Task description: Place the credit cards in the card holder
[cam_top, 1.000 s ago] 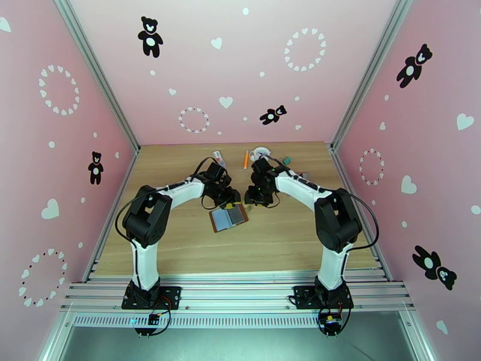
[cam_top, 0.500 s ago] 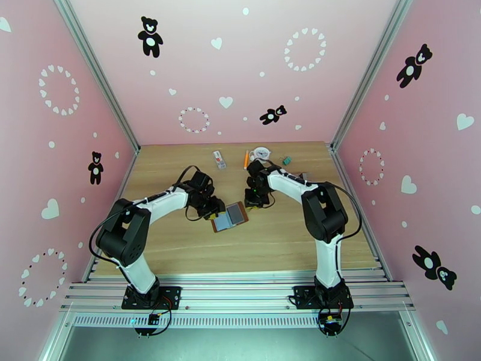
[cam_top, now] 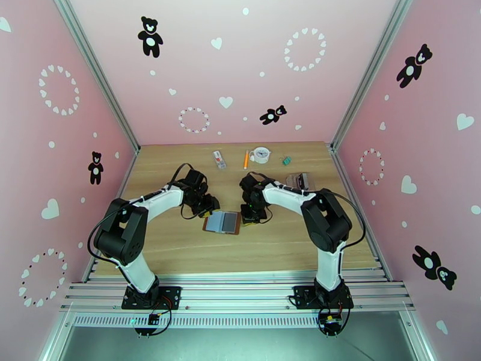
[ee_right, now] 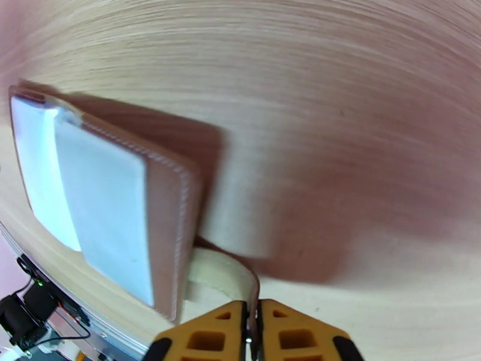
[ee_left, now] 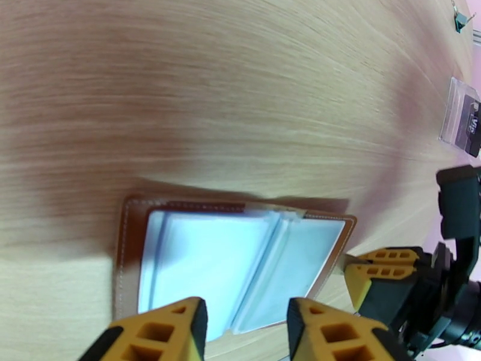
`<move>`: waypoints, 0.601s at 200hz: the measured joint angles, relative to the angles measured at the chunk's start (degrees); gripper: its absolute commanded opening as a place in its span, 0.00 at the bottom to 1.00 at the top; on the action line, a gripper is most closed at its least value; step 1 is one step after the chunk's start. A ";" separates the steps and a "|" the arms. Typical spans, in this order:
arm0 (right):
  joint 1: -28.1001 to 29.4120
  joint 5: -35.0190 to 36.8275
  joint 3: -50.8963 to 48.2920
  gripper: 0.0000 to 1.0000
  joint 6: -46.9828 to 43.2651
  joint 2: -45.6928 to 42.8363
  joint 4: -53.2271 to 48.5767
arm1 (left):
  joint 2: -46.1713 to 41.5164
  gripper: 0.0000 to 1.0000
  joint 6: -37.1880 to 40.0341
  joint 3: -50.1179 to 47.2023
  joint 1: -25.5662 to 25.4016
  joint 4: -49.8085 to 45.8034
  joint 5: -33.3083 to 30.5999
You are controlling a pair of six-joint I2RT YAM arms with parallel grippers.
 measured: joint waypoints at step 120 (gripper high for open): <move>-3.56 6.10 6.82 0.47 -3.69 -0.44 -1.84 | -5.53 0.44 0.52 -1.99 0.35 0.02 -1.29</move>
